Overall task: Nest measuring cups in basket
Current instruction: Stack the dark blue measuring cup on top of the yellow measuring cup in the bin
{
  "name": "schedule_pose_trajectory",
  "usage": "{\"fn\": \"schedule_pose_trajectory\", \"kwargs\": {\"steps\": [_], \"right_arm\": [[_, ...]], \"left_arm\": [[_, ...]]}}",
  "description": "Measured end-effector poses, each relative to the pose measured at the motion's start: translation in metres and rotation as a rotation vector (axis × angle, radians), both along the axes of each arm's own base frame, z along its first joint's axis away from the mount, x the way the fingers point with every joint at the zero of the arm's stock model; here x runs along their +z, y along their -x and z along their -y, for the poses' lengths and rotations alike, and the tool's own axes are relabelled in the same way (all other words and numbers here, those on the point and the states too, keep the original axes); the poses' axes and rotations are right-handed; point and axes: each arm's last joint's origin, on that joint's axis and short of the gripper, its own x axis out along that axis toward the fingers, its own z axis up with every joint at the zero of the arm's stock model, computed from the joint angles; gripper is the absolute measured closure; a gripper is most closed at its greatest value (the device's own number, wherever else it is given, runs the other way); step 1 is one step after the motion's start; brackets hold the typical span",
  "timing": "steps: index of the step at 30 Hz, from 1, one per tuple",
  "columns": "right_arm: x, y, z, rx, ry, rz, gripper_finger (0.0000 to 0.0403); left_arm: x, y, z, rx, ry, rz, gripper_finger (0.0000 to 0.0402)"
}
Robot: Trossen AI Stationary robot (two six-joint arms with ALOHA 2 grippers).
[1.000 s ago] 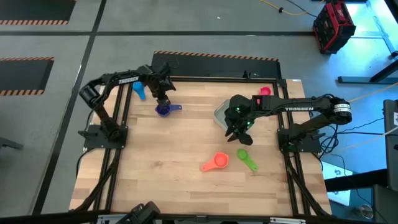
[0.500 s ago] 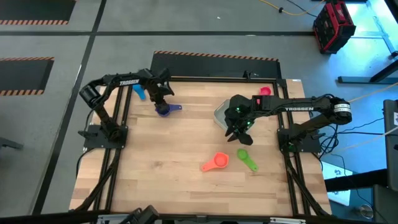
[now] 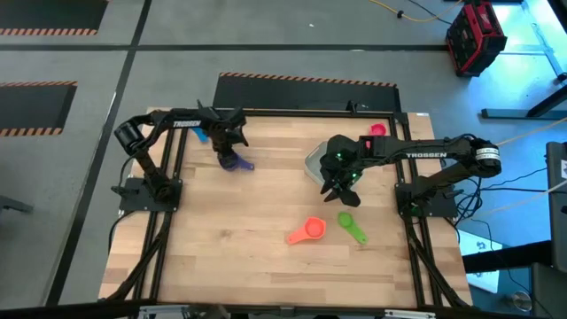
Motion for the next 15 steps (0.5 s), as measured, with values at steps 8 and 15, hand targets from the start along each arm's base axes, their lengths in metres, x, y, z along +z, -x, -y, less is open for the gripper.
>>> {"fn": "schedule_pose_trajectory", "kwargs": {"steps": [8,15], "right_arm": [[-0.002,0.003,-0.001,-0.057,-0.051,-0.081,0.0249],[-0.006,0.011,-0.002,-0.039,-0.05,-0.159,0.0249]], "left_arm": [[0.003,-0.031,0.009,0.116,-0.017,0.203,0.0397],[0.012,-0.075,0.038,0.168,-0.08,0.441,0.0398]]}}
